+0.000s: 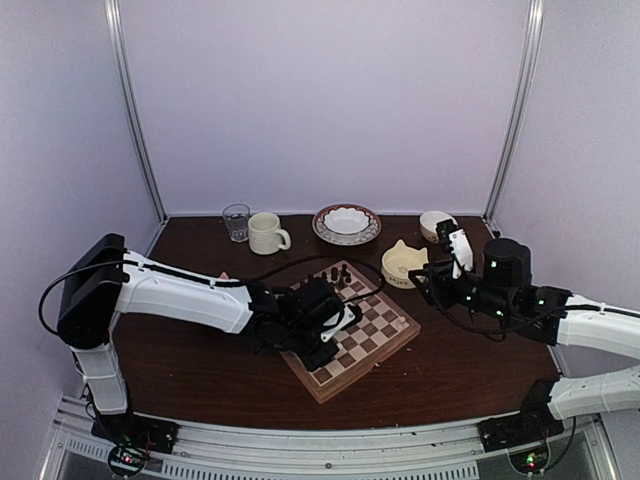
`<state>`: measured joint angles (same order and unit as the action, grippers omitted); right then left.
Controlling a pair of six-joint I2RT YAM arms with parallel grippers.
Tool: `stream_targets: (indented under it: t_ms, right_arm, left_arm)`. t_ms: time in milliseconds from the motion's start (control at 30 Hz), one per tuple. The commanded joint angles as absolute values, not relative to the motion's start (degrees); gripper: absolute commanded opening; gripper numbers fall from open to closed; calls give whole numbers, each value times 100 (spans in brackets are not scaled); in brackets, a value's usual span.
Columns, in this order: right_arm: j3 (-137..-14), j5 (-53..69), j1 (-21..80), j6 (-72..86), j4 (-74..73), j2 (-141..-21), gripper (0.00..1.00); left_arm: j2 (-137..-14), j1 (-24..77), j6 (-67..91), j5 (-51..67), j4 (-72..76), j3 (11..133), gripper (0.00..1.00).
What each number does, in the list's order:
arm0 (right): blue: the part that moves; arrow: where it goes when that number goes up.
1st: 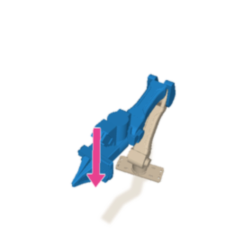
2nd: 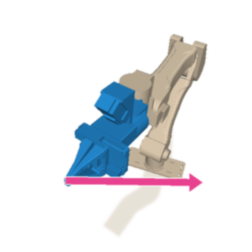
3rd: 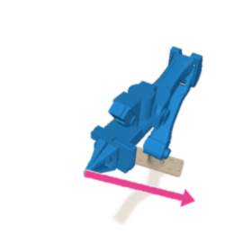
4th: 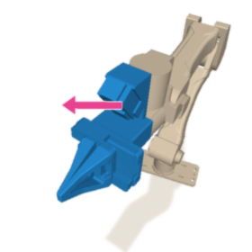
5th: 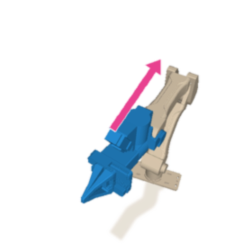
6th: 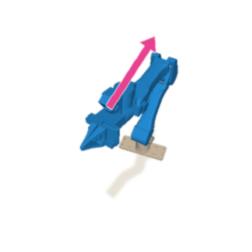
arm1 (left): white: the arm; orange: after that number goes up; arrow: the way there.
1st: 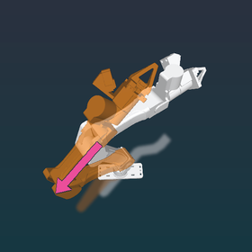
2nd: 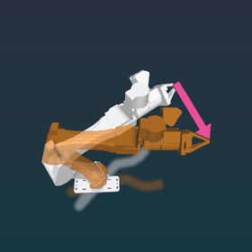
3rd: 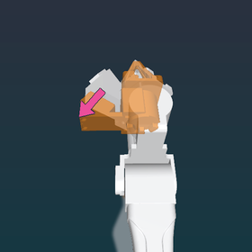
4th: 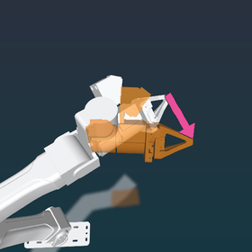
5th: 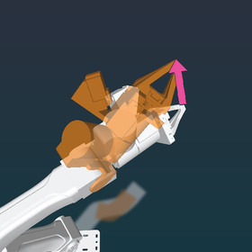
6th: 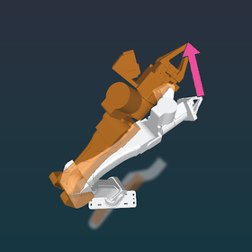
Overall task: Set up the chess pieces on the board
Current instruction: Pick up the knight from c2.
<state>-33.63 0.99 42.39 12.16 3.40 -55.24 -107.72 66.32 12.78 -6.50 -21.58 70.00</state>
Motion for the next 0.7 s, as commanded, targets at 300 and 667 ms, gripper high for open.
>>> stream_targets:
  t_ms: [300, 667]
  right_arm:
    - [-3048, 1397, 4639, 803, 1178, -5647, 47]
    - [-2935, 465, 5759, -738, 1758, -6266, 58]
  left_arm:
    - [-10153, 6258, 1595, 266, -2200, 6829, 6]
    - [-9952, 5809, 1828, 1229, -2651, 6896, 6]
